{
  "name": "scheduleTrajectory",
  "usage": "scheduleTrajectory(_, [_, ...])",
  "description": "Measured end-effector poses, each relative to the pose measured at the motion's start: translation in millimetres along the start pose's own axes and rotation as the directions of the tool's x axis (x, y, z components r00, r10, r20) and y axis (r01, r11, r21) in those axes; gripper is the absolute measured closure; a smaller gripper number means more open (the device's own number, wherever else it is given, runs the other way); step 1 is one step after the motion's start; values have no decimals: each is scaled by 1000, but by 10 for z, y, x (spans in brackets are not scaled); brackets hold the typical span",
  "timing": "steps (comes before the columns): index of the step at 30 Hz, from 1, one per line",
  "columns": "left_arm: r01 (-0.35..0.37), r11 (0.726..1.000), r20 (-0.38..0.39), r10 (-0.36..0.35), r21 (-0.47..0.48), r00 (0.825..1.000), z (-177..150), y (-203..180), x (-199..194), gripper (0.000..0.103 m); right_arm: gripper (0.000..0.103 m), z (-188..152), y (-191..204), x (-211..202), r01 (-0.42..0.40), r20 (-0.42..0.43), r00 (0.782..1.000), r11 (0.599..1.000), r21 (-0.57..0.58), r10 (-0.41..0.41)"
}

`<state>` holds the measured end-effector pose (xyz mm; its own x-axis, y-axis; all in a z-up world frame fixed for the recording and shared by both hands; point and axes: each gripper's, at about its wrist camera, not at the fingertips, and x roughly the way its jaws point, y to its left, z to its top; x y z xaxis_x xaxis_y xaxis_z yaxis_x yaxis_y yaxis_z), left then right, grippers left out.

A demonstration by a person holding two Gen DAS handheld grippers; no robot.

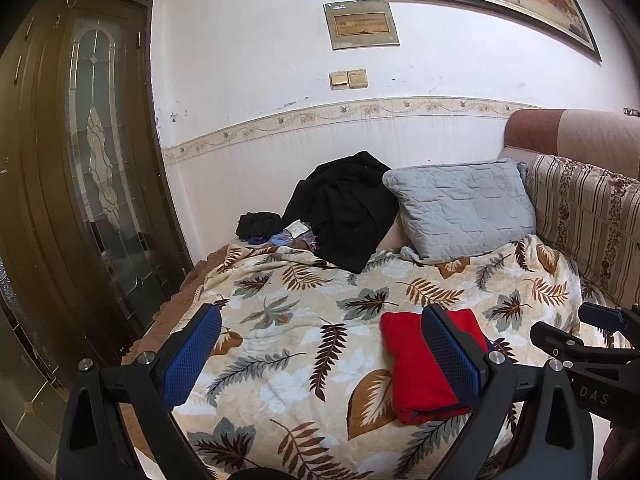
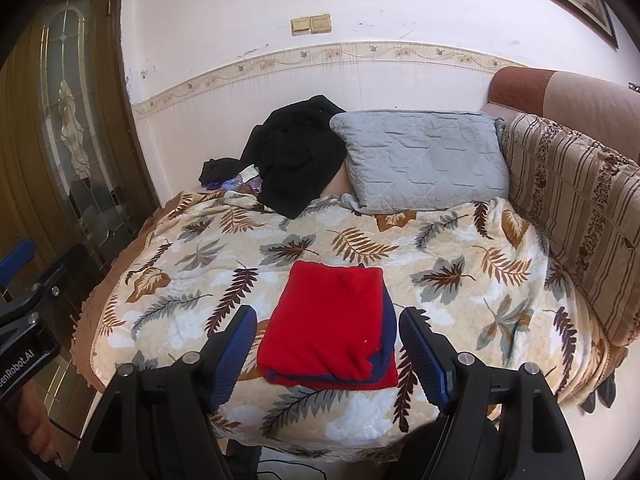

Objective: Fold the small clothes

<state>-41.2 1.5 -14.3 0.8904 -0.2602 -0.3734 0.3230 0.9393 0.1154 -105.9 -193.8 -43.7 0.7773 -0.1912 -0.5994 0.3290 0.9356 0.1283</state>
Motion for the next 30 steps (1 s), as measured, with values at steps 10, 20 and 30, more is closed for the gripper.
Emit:
scheduleTrajectory(10, [4,1000,-2,-4,-3,1000,6,10,42,3,26,71,48,100,-2,-10,1000,1000,-16,2])
scheduleTrajectory(20, [13,1000,-11,-13,6,1000,18,-27,157,3,26,78,61,186,-1,-20,1000,1000,-19,1])
scheduleTrajectory(30, [20,1000,-20,-20,6,1000,-19,-27,220,3,26,83,25,246,3,-24,1000,1000,-12,-4])
